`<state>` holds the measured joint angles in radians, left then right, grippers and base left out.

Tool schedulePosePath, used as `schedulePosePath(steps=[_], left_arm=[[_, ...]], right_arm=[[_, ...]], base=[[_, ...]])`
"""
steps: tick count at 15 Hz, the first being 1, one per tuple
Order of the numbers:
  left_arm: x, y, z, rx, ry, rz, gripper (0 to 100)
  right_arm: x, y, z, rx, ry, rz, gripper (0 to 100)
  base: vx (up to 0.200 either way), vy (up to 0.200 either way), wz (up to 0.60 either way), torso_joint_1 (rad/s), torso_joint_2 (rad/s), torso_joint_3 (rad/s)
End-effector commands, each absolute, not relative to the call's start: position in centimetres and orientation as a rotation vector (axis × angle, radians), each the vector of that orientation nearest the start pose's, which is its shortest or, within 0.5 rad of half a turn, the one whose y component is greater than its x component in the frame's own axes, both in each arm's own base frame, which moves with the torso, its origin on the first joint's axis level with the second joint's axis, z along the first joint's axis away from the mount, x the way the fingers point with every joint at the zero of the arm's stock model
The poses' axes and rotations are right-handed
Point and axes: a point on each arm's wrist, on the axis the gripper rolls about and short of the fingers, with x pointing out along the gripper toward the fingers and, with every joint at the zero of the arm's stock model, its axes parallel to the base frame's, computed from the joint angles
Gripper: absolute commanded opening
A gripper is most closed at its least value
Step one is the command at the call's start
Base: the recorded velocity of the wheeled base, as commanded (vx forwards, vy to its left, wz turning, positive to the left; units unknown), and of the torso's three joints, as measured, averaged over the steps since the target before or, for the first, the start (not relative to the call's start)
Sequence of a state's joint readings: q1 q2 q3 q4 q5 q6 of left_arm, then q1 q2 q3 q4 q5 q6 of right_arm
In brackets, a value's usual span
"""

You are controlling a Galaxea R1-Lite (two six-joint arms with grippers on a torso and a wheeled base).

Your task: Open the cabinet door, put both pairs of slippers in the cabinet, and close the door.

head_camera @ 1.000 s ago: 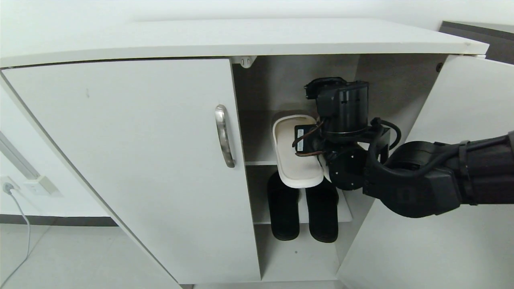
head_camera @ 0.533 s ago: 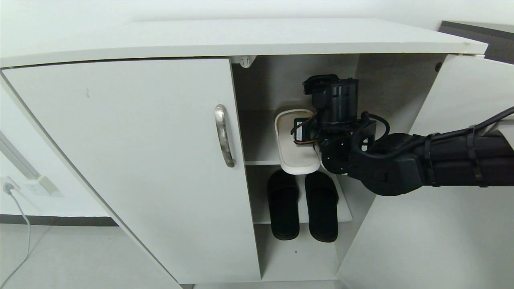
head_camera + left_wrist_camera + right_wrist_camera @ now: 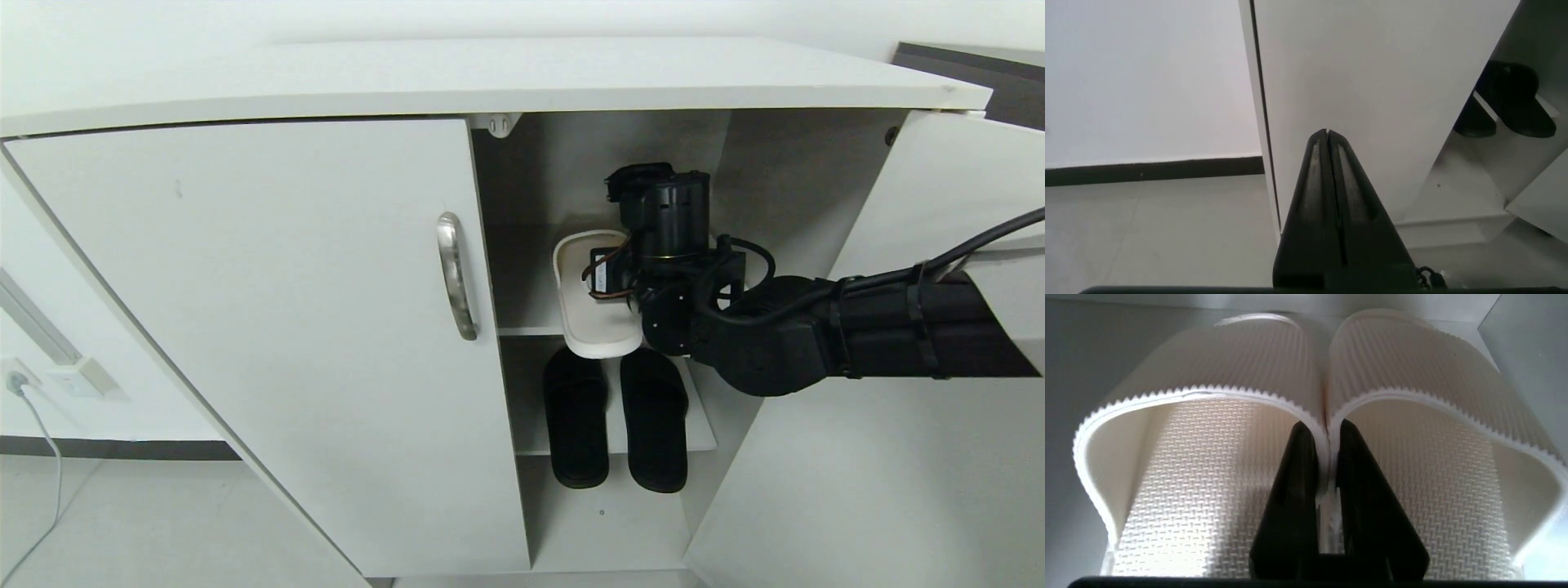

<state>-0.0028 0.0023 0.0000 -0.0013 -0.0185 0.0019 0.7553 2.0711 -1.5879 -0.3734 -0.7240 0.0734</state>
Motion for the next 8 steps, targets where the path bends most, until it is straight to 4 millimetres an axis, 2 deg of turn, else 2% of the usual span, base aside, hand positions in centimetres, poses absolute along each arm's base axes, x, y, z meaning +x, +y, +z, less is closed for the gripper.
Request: schedulePosePath(steps=[1,2,3,5,8], left_arm=[[-2.3,0.0,7.6,0.002,0.002,-0.021,0],[-2.3,0.0,7.6,0.000,0.002,-0.021,0],[-2.3,0.0,7.6,0.000,0.002,-0.021,0],[-2.3,0.0,7.6,0.000,0.002,-0.021,0],[-2.3,0.0,7.6,0.000,0.002,-0.021,0]], right_arm=[[32.4,28.4,23.8,0.000,0.082,0.028,0],[32.4,28.5,23.9,0.002,0.079,0.029,0],[32.4,28.5,23.9,0.003,0.078,0.029,100],[32.2,28.3,23.9,0.001,0.080,0.028,100],[30.9,28.1,24.2,-0.006,0.084,0.040,100]], base=[[0.000,0.000,0.00,0.000,0.00,0.000],[0.000,0.000,0.00,0.000,0.00,0.000],[0.000,0.000,0.00,0.000,0.00,0.000],[0.000,0.000,0.00,0.000,0.00,0.000],[0.000,0.000,0.00,0.000,0.00,0.000]])
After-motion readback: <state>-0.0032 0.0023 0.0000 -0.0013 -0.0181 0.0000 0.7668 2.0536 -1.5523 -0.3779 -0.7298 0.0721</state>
